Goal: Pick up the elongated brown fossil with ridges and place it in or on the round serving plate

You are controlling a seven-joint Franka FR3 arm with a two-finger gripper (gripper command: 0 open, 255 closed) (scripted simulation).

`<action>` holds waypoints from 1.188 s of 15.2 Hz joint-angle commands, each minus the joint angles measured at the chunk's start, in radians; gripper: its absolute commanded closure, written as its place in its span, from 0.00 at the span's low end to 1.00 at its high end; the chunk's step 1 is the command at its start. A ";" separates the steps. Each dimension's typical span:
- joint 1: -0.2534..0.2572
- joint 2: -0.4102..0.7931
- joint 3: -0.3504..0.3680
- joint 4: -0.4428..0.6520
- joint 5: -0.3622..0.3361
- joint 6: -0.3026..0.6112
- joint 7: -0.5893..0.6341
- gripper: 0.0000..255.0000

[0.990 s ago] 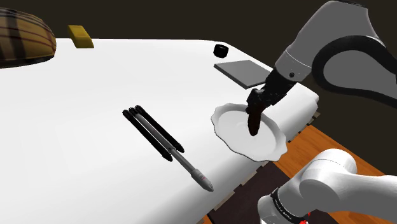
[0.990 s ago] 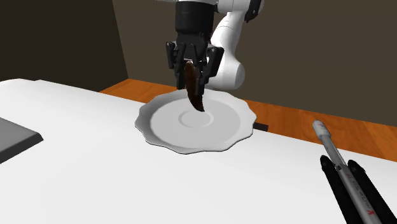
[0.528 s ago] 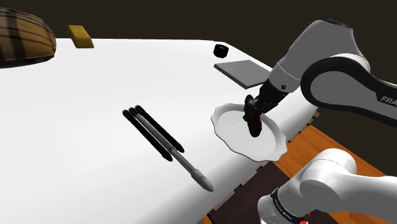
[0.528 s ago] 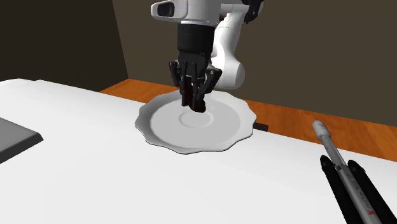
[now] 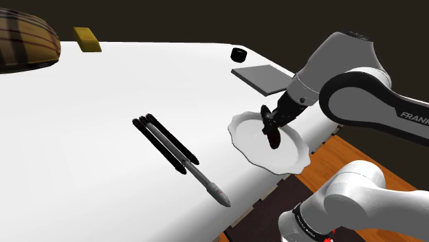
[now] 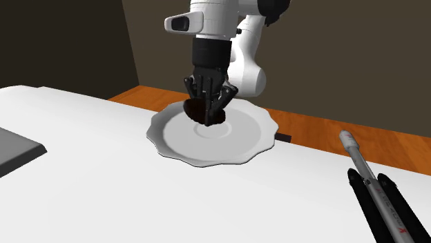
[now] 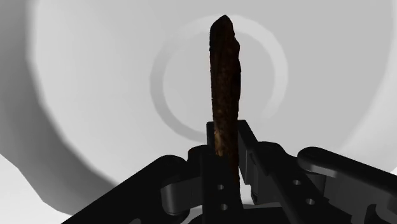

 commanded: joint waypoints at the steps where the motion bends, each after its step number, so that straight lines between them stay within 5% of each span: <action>1: 0.002 0.001 0.001 -0.008 0.001 -0.005 0.000 1.00; 3: 0.002 0.001 0.001 -0.008 0.001 -0.005 0.001 1.00; 4: 0.002 0.001 0.001 -0.012 0.001 -0.001 0.000 0.00; 9: 0.002 0.001 0.001 -0.008 0.001 -0.005 0.001 0.00; 13: -0.004 -0.009 -0.015 0.114 -0.014 -0.137 0.003 0.00; 18: -0.004 -0.009 -0.015 0.114 -0.014 -0.137 0.003 0.00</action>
